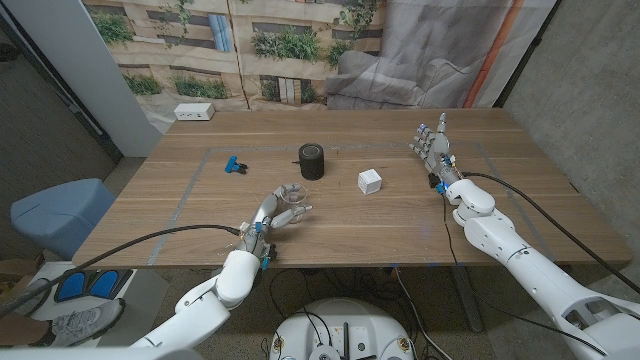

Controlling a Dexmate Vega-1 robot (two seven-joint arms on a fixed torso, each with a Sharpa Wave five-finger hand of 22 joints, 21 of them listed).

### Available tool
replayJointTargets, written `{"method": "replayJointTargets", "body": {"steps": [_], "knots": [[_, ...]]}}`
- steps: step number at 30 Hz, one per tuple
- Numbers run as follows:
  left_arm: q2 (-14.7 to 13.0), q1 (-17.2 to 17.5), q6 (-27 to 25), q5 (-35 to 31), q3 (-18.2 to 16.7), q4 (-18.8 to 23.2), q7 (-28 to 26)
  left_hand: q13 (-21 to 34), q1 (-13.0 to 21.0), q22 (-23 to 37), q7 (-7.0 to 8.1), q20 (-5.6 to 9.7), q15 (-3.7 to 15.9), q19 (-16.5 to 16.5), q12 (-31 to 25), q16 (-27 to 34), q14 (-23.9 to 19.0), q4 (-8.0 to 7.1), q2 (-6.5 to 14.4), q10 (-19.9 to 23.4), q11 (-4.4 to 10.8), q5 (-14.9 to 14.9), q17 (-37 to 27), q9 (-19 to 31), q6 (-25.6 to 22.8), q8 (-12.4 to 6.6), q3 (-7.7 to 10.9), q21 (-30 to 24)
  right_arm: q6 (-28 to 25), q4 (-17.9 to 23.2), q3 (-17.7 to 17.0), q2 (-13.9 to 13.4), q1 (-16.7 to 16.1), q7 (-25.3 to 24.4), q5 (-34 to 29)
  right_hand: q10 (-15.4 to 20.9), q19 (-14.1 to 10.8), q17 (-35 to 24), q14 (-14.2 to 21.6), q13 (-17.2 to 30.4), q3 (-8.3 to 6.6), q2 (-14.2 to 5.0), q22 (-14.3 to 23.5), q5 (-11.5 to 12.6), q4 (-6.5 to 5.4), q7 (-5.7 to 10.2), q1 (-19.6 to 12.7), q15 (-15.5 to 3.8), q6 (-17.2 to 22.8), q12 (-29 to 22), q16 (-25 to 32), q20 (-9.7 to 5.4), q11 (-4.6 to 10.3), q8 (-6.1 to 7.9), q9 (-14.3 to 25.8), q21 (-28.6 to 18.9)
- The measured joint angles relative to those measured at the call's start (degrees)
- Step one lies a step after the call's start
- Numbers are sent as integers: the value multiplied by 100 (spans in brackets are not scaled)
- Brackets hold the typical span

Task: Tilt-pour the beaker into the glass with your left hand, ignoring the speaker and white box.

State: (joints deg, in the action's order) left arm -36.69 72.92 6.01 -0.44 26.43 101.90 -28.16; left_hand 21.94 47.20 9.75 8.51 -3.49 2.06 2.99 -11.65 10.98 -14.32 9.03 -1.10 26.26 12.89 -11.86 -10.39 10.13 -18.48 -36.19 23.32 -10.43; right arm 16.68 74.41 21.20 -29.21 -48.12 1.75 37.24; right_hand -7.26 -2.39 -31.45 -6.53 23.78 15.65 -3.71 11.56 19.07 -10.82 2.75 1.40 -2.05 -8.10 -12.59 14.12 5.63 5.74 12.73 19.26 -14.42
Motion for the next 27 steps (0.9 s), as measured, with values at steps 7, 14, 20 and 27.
{"method": "replayJointTargets", "body": {"steps": [7,14,20,27], "knots": [[13,-14,11,58,16,-43,1,-40,-164,0,-2,0,0,0,0,0,0,8,29,-40,-40,0,0,0,20,58,-8,0,0,0,0,1,0,0,0,0,0,0,0,0,0,0,0,0,0,0,0,0,0,0,0,0,0,0,0,0],[16,-16,17,132,22,-68,14,-104,-223,0,-40,1,31,0,22,0,31,43,91,-166,-41,0,28,0,105,242,27,0,0,0,0,2,2,1,0,0,0,0,0,0,0,0,0,0,0,0,0,0,0,0,0,0,0,0,0,0],[13,-16,34,190,23,-86,32,-149,-253,-1,11,33,15,30,22,0,48,57,122,-184,-40,0,28,0,150,303,40,0,0,-1,1,3,2,1,0,0,0,0,0,0,0,0,0,0,0,0,0,0,0,0,0,0,0,0,0,0],[-12,-17,63,260,23,-104,80,-242,-311,-16,84,65,22,58,26,0,102,118,181,-297,-70,0,27,1,221,469,24,0,0,-1,1,3,2,1,-1,0,0,0,0,0,0,0,0,0,0,0,0,0,0,0,0,0,0,0,0,0]]}}
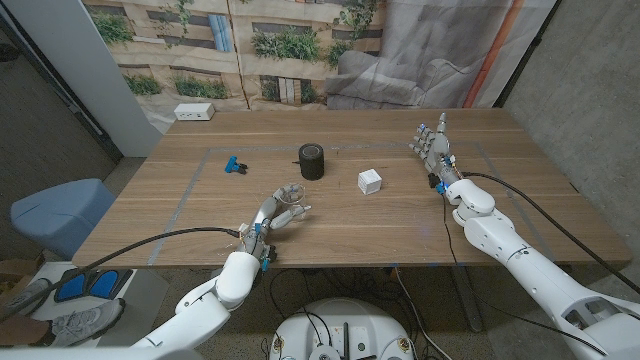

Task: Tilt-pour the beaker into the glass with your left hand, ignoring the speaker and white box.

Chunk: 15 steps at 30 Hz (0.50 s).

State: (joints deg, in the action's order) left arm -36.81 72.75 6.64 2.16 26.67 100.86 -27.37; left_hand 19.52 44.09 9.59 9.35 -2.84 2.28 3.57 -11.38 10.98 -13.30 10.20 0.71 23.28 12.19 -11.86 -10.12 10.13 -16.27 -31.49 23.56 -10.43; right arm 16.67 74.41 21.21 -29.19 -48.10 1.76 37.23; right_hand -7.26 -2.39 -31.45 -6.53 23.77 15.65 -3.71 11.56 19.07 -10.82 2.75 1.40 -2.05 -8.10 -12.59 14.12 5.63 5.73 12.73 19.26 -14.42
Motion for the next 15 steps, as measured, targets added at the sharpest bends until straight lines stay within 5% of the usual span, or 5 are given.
{"method": "replayJointTargets", "body": {"steps": [15], "knots": [[-94,-28,23,120,1,-24,145,-243,-255,4,-79,48,3,38,41,-40,202,-1,-157,-431,-62,0,-1,-17,404,483,-47,0,-3,2,0,-1,-2,-2,0,0,0,0,0,0,0,0,0,0,0,0,0,0,0,0,0,0,0,0,0,0]]}}
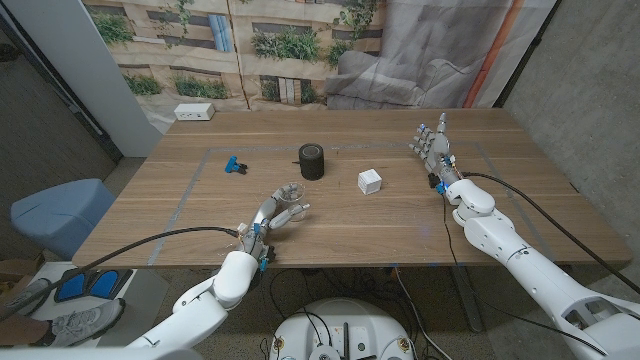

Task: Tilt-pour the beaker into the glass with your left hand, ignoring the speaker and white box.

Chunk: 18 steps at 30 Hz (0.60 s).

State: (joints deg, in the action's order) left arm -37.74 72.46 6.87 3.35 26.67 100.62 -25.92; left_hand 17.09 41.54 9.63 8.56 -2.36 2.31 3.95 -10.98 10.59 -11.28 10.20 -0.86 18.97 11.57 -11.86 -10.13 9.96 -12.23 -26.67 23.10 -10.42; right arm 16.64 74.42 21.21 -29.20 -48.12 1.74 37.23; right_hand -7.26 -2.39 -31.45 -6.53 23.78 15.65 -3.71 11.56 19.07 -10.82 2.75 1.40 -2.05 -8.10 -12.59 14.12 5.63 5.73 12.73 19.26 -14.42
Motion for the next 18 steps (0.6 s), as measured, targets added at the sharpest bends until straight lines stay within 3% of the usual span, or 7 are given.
{"method": "replayJointTargets", "body": {"steps": [10,18], "knots": [[-85,-19,-51,67,-15,21,112,-169,111,5,-87,38,-6,44,39,-44,316,2,-295,-389,-85,14,-15,5,392,322,-47,0,0,2,0,0,0,0,0,0,0,0,0,0,0,0,0,0,0,0,0,0,0,0,0,0,0,0,0,0],[-199,-45,-132,199,-30,51,301,-347,141,14,-235,52,-18,153,61,-44,757,-46,-455,-823,-287,66,1,5,767,617,-95,0,0,2,0,0,0,0,1,0,0,0,0,0,0,0,0,0,0,0,0,0,0,0,0,0,0,0,0,0]]}}
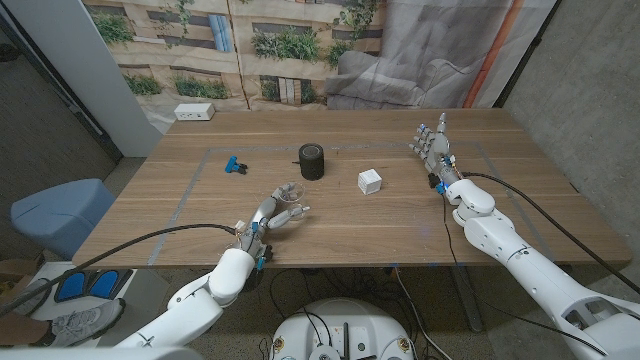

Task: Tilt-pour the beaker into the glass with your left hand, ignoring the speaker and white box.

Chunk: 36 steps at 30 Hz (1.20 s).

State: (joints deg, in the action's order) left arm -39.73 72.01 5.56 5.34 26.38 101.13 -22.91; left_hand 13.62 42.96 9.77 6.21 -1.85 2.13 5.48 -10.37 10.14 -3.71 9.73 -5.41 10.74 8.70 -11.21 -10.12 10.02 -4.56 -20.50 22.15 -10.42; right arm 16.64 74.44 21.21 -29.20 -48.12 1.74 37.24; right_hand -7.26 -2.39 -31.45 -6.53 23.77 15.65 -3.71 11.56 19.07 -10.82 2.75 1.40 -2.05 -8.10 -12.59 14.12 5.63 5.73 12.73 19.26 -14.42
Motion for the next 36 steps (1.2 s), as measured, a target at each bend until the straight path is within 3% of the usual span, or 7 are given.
{"method": "replayJointTargets", "body": {"steps": [11,19,29,34,36], "knots": [[-194,-16,-11,193,-54,35,283,-207,-59,0,-183,112,-224,112,23,-44,680,-41,-150,-713,-124,62,0,0,478,327,-136,0,-1,0,-1,0,2,0,1,0,0,0,0,0,0,0,0,0,0,0,0,0,0,0,0,0,0,0,0,0],[-377,-1,-1,312,-125,79,469,-297,-151,1,-347,142,-411,142,23,-43,1279,-64,-242,-1356,-345,84,31,-1,921,606,-268,-8,-1,-2,-1,0,4,2,1,0,0,0,0,0,0,0,0,0,0,0,0,0,0,0,0,0,0,0,0,0],[-696,22,78,468,-227,174,809,-323,-410,1,-582,141,-522,143,23,-45,1355,-128,-296,-1869,-607,106,31,-1,1360,805,-382,28,-1,-6,-1,0,6,4,1,0,0,0,0,0,0,0,0,0,0,0,0,0,0,0,0,0,0,0,0,0],[-843,32,147,531,-271,220,989,-323,-611,0,-667,28,-572,255,23,-44,1343,-160,-278,-2053,-728,106,31,-1,1441,922,-460,49,-1,-7,-1,0,6,4,1,0,0,0,0,0,0,0,0,0,0,0,0,0,0,0,0,0,0,0,0,0],[-932,38,185,576,-300,250,1106,-323,-690,2,-750,-153,-596,411,23,-44,1366,-157,-281,-2069,-754,106,31,-1,1439,960,-477,49,-1,-7,-1,0,6,5,2,0,0,0,0,0,0,0,0,0,0,0,0,0,0,0,0,0,0,0,0,0]]}}
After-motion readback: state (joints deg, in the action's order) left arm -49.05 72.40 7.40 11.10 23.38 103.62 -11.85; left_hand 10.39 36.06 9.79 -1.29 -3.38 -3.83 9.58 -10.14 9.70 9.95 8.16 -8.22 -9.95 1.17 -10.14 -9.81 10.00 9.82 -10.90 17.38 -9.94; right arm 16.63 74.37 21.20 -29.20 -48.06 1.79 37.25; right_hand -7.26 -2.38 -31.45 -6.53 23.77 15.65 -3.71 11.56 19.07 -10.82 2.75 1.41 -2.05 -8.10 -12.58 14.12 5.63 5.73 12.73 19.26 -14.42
